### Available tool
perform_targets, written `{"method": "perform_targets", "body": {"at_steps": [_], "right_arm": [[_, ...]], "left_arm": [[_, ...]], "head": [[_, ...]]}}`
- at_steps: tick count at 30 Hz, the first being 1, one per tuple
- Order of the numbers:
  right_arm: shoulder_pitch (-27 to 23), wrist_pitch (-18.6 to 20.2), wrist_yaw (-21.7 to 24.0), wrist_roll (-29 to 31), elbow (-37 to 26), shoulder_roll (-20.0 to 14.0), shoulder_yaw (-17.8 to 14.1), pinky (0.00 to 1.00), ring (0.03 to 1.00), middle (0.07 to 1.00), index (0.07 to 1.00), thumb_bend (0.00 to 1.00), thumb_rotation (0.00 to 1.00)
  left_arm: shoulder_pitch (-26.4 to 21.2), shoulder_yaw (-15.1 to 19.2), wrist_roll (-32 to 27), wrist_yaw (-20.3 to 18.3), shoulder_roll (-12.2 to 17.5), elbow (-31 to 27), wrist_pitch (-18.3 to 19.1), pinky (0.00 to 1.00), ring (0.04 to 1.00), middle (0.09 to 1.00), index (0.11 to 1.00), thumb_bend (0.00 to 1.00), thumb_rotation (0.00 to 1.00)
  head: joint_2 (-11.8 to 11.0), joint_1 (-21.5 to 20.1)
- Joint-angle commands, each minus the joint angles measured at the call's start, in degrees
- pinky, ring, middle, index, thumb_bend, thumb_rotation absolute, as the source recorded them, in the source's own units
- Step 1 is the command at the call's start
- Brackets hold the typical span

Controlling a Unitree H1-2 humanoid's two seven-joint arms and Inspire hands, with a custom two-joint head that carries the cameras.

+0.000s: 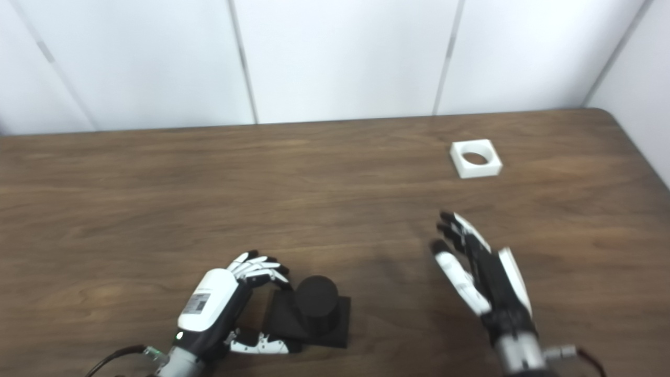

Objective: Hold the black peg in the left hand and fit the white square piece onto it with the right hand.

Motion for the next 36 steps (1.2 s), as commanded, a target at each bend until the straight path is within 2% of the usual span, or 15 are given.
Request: {"method": "perform_targets", "body": {"at_steps": [1, 4, 7, 11, 15, 20, 26, 32, 36], "right_arm": [[-3.6, 1.2, 1.9, -5.0, -1.9, -3.3, -0.1, 0.91, 0.912, 0.886, 0.845, 0.67, 0.37], [-7.8, 2.9, 4.8, -8.1, -1.1, -6.9, -0.4, 0.97, 0.945, 0.901, 0.820, 0.74, 0.30], [-11.4, 4.4, 7.3, -10.3, 0.2, -9.8, -1.0, 0.96, 0.967, 0.920, 0.816, 0.79, 0.23], [-15.3, 4.5, 9.7, -12.2, 3.4, -13.3, -2.3, 0.94, 0.984, 0.936, 0.819, 0.86, 0.16], [-18.5, 3.3, 10.4, -14.2, 7.7, -17.0, -2.7, 0.94, 0.994, 0.946, 0.823, 0.89, 0.14], [-23.2, 2.1, 11.6, -17.4, 14.4, -21.5, -1.0, 0.98, 1.000, 0.959, 0.845, 0.85, 0.17], [-29.5, 1.8, 12.2, -20.8, 22.2, -23.8, 1.8, 0.99, 1.000, 0.961, 0.856, 0.80, 0.15], [-35.0, 0.5, 11.2, -23.3, 30.4, -24.1, 3.9, 0.98, 1.000, 0.951, 0.859, 0.81, 0.21], [-38.2, -0.3, 10.5, -23.8, 35.3, -24.4, 5.0, 0.97, 0.997, 0.949, 0.862, 0.82, 0.21]], "left_arm": [[0.3, 0.2, 0.5, -3.0, 1.7, 2.0, 0.4, 0.93, 0.836, 0.763, 0.485, 0.52, 0.05], [0.1, 0.7, -0.3, -3.1, 2.5, 2.1, 0.1, 0.93, 0.835, 0.762, 0.485, 0.52, 0.05], [0.0, 1.2, -0.7, -3.0, 2.9, 2.6, -0.9, 0.92, 0.831, 0.761, 0.485, 0.52, 0.04], [0.0, 1.8, -0.9, -2.6, 3.1, 3.4, -2.4, 0.90, 0.818, 0.754, 0.485, 0.52, 0.04], [0.3, 2.5, -1.1, -2.6, 3.1, 3.3, -3.0, 0.88, 0.810, 0.751, 0.484, 0.52, 0.04], [0.7, 3.1, -1.0, -2.6, 3.3, 3.2, -3.4, 0.87, 0.808, 0.751, 0.484, 0.52, 0.04], [1.1, 3.7, -1.3, -1.5, 3.6, 4.6, -5.3, 0.88, 0.814, 0.753, 0.485, 0.52, 0.04], [1.5, 4.2, -1.7, -0.7, 3.7, 5.7, -6.6, 0.88, 0.816, 0.757, 0.485, 0.52, 0.04], [1.8, 4.5, -2.1, -1.0, 3.6, 5.6, -6.8, 0.89, 0.823, 0.764, 0.485, 0.52, 0.05]], "head": [[-0.4, -1.8], [-1.4, -5.4], [-2.2, -8.1], [-3.8, -11.1], [-4.7, -12.6], [-6.0, -14.1], [-7.4, -15.3], [-7.8, -15.7], [-7.8, -15.5]]}}
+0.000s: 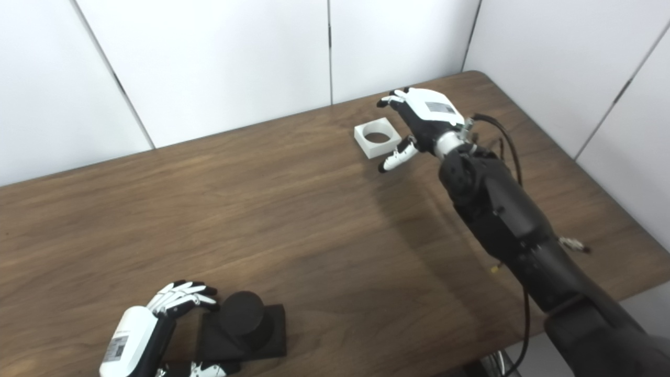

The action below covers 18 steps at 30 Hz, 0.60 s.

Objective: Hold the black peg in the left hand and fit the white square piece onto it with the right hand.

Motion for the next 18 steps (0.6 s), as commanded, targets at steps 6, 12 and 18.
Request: {"method": "perform_targets", "body": {"at_steps": [6, 12, 18], "right_arm": [[-7.2, -3.1, -2.9, -0.5, 6.4, -1.8, 0.1, 0.95, 0.988, 0.946, 0.867, 0.82, 0.21], [-10.9, -3.5, -2.8, -0.8, 11.8, -1.7, 1.8, 0.92, 0.972, 0.936, 0.861, 0.82, 0.22], [-12.4, -4.1, -3.6, -1.0, 14.8, -1.6, 3.6, 0.87, 0.957, 0.925, 0.860, 0.83, 0.21]], "left_arm": [[2.0, 0.8, 0.9, -2.0, 1.8, 2.0, 1.8, 0.90, 0.829, 0.769, 0.485, 0.52, 0.05], [2.5, 0.7, 0.8, -2.1, 1.6, 1.3, 1.9, 0.90, 0.828, 0.769, 0.485, 0.52, 0.05], [2.7, 0.7, 1.0, -2.3, 1.4, 0.5, 2.1, 0.89, 0.826, 0.768, 0.485, 0.52, 0.05]], "head": [[0.0, 0.4], [0.1, 0.8], [0.3, 1.3]]}}
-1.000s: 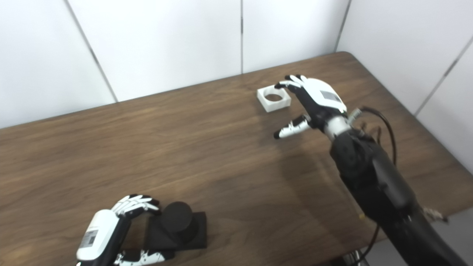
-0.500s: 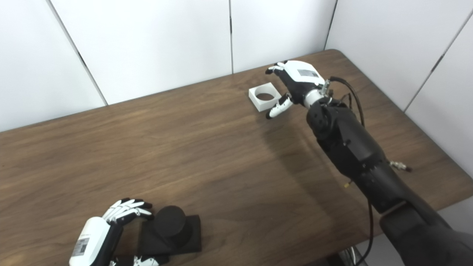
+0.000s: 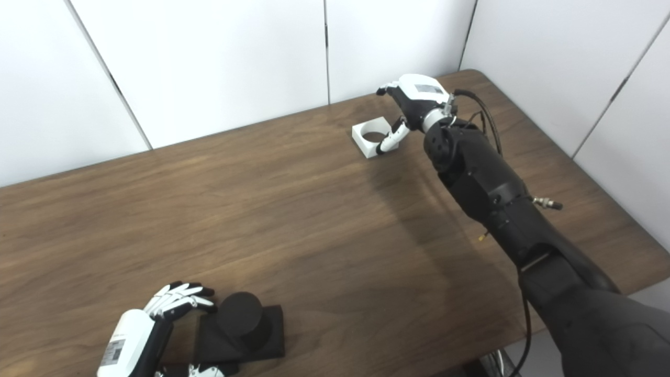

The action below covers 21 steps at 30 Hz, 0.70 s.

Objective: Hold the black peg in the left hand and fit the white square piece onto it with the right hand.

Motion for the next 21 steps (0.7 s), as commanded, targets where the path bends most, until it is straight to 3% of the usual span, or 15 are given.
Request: {"method": "perform_targets", "body": {"at_steps": [1, 21], "right_arm": [[-3.3, -2.0, -2.3, -0.7, 0.1, -1.5, 0.0, 0.87, 0.955, 0.923, 0.858, 0.83, 0.21], [-7.0, -1.8, 0.9, -3.2, 3.7, -1.5, 6.8, 0.86, 0.938, 0.902, 0.851, 0.84, 0.19]], "left_arm": [[2.3, 0.4, 1.3, -2.3, 1.5, 0.6, 2.3, 0.89, 0.826, 0.768, 0.485, 0.52, 0.05], [2.7, 0.6, 2.0, -3.4, 0.4, -1.5, 3.5, 0.88, 0.818, 0.761, 0.485, 0.52, 0.05]], "head": [[0.1, 0.0], [0.6, 1.3]]}}
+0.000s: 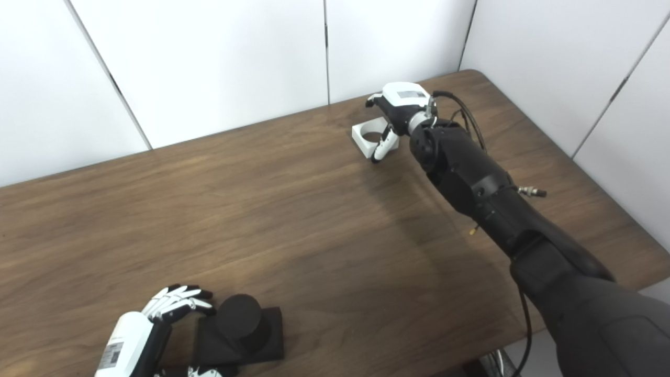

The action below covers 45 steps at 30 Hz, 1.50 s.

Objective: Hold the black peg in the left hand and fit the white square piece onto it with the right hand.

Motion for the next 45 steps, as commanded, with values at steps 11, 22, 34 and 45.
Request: {"method": "perform_targets", "body": {"at_steps": [11, 22, 34, 45], "right_arm": [[-5.1, -0.7, -0.4, -2.5, 0.8, -1.2, 1.7, 0.84, 0.926, 0.890, 0.770, 0.82, 0.19], [-5.3, -0.7, 0.6, -3.2, 1.5, -1.6, 2.4, 0.83, 0.924, 0.885, 0.687, 0.83, 0.14], [-5.4, -0.5, 1.8, -3.7, 2.2, -3.1, 3.1, 0.81, 0.909, 0.871, 0.670, 0.84, 0.14], [-6.1, -1.3, 3.8, -2.6, 1.8, -4.5, 2.4, 0.80, 0.896, 0.837, 0.627, 0.86, 0.11]], "left_arm": [[1.7, 0.0, 1.3, -3.1, 0.1, -0.9, 3.4, 0.87, 0.816, 0.759, 0.485, 0.52, 0.05], [1.7, 0.2, 1.3, -3.0, -0.3, -1.4, 3.3, 0.87, 0.813, 0.755, 0.484, 0.52, 0.04], [1.9, 0.5, 1.3, -3.0, -0.7, -2.1, 3.2, 0.87, 0.805, 0.748, 0.484, 0.52, 0.04], [2.0, 0.8, 1.6, -3.8, -1.1, -2.8, 3.7, 0.86, 0.802, 0.747, 0.484, 0.52, 0.04]], "head": [[0.2, 0.3], [0.4, 0.6], [0.9, 0.8], [1.2, 0.9]]}}
